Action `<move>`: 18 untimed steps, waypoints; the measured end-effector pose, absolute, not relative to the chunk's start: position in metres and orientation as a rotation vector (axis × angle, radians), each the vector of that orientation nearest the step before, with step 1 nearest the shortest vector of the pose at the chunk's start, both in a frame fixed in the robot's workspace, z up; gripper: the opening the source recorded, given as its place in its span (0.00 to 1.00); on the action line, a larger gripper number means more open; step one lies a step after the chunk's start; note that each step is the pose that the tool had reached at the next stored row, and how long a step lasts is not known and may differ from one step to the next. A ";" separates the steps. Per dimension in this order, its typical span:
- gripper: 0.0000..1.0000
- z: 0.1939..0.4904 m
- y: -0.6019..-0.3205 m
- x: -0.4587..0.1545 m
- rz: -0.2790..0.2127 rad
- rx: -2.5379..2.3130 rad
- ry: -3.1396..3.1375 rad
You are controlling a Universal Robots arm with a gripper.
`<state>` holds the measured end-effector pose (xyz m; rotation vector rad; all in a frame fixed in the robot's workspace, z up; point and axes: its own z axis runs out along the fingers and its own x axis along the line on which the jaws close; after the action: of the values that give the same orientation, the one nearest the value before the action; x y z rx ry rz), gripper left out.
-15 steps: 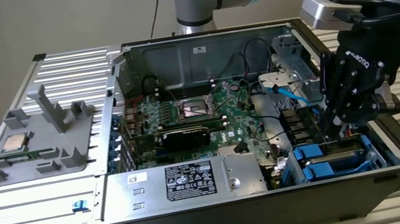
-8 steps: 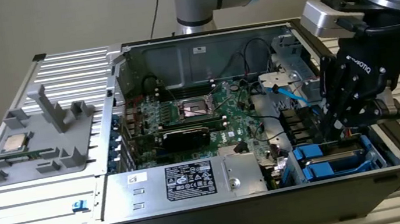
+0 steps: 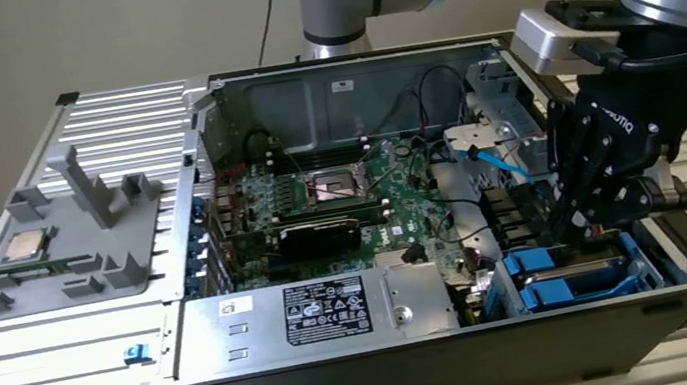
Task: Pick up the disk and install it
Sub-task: 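Insert the first disk wire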
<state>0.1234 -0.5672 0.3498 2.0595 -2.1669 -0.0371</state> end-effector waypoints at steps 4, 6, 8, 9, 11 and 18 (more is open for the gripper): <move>0.16 0.349 -0.571 0.123 -0.054 2.073 -2.178; 0.16 0.349 -0.574 0.123 -0.062 2.077 -2.181; 0.16 0.348 -0.575 0.122 -0.062 2.080 -2.184; 0.16 0.348 -0.575 0.122 -0.058 2.082 -2.186; 0.16 0.348 -0.575 0.122 -0.049 2.087 -2.191; 0.16 0.347 -0.575 0.117 -0.041 2.094 -2.193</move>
<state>0.1167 -0.5746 0.3472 2.0944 -2.1931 -0.0408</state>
